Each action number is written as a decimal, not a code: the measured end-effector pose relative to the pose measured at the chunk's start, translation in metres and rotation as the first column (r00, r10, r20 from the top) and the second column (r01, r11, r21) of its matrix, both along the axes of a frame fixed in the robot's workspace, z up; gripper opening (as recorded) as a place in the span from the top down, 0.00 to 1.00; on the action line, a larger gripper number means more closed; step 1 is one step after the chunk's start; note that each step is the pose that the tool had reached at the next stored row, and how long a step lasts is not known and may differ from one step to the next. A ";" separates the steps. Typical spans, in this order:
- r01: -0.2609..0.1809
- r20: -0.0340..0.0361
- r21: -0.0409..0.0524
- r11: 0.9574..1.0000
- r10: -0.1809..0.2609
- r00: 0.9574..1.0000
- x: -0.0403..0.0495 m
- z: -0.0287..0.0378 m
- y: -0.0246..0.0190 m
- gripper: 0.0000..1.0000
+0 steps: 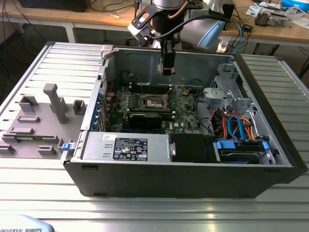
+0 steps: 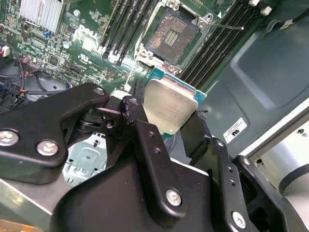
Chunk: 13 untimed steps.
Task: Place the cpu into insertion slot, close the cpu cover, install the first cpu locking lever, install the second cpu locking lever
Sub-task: 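Place the cpu into insertion slot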
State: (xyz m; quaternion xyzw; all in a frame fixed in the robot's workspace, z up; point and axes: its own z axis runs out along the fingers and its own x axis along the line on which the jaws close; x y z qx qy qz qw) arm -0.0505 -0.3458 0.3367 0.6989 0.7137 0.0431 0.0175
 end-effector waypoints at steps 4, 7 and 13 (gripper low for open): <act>-0.002 0.000 0.000 1.000 0.002 1.000 0.0000 -0.0038 0.0000 0.46; -0.004 0.000 0.000 1.000 0.004 1.000 0.0000 -0.0068 0.0000 0.46; -0.007 0.000 0.000 1.000 0.007 1.000 0.0000 -0.0090 0.0000 0.46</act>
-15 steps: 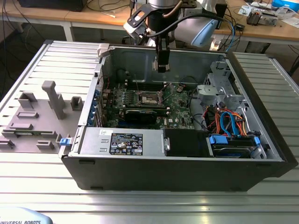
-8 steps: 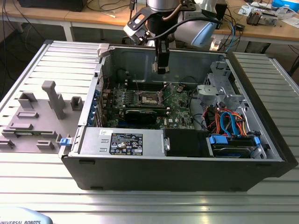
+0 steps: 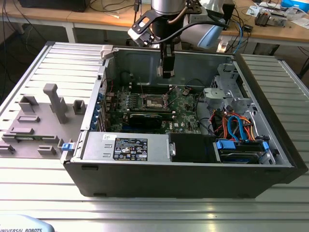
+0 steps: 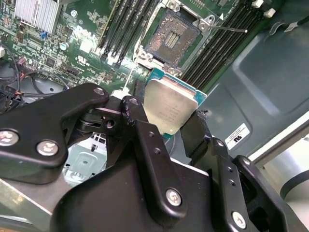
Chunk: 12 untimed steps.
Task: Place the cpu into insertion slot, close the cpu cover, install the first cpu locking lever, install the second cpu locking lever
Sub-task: 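Place the cpu into insertion slot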
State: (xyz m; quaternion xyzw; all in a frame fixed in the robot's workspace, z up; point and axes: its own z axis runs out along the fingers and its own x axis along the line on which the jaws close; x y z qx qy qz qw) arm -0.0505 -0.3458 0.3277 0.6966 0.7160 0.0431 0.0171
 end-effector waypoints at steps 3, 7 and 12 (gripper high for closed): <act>0.000 0.004 0.000 1.000 0.000 1.000 -0.0010 -0.0047 -0.0002 0.46; 0.000 0.006 0.000 1.000 0.000 1.000 -0.0019 -0.0119 -0.0002 0.46; 0.000 0.006 0.000 1.000 0.000 1.000 -0.0020 -0.0171 -0.0001 0.46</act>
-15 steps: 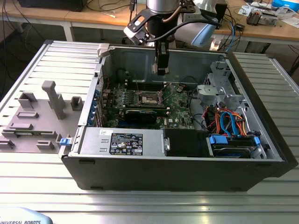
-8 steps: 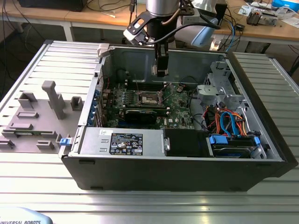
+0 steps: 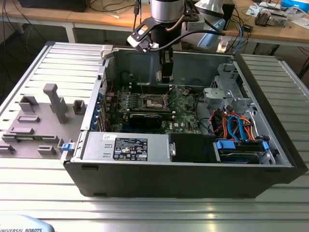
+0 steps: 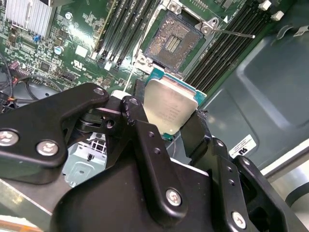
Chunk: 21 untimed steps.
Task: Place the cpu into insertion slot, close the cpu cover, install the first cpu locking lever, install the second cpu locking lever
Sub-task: 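Place the cpu into insertion slot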
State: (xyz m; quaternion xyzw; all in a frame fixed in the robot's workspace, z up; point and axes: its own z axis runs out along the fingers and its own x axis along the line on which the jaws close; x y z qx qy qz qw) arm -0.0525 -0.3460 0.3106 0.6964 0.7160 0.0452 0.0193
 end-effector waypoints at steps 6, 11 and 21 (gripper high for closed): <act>0.000 0.000 0.000 1.000 0.000 1.000 0.0000 -0.0021 0.0000 0.46; 0.000 0.000 0.000 1.000 0.000 1.000 0.0000 -0.0040 0.0000 0.46; 0.000 0.000 0.000 1.000 0.000 1.000 0.0000 -0.0075 0.0000 0.46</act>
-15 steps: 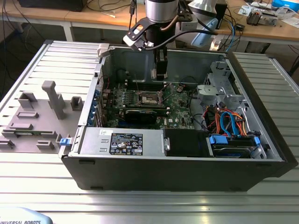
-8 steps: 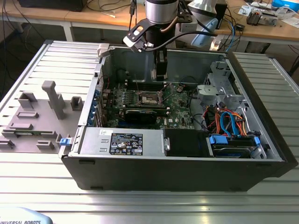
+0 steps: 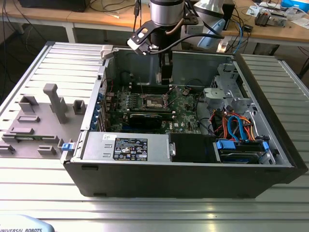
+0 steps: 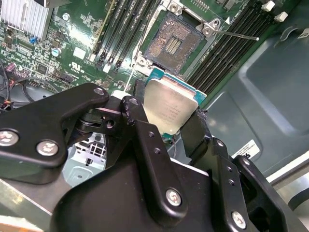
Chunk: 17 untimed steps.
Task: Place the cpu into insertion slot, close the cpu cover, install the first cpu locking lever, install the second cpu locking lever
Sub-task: 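Place the cpu into insertion slot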
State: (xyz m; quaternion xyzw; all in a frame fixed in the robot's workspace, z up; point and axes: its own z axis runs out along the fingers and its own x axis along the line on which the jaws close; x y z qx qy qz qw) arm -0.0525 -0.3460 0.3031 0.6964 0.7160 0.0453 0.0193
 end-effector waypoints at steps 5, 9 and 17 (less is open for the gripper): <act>0.000 0.000 0.000 1.000 0.000 1.000 -0.0012 -0.0056 0.0015 0.46; 0.000 0.000 0.000 1.000 0.000 1.000 -0.0033 -0.0140 0.0034 0.46; 0.001 0.000 0.000 1.000 -0.001 1.000 -0.0120 -0.0270 0.0052 0.46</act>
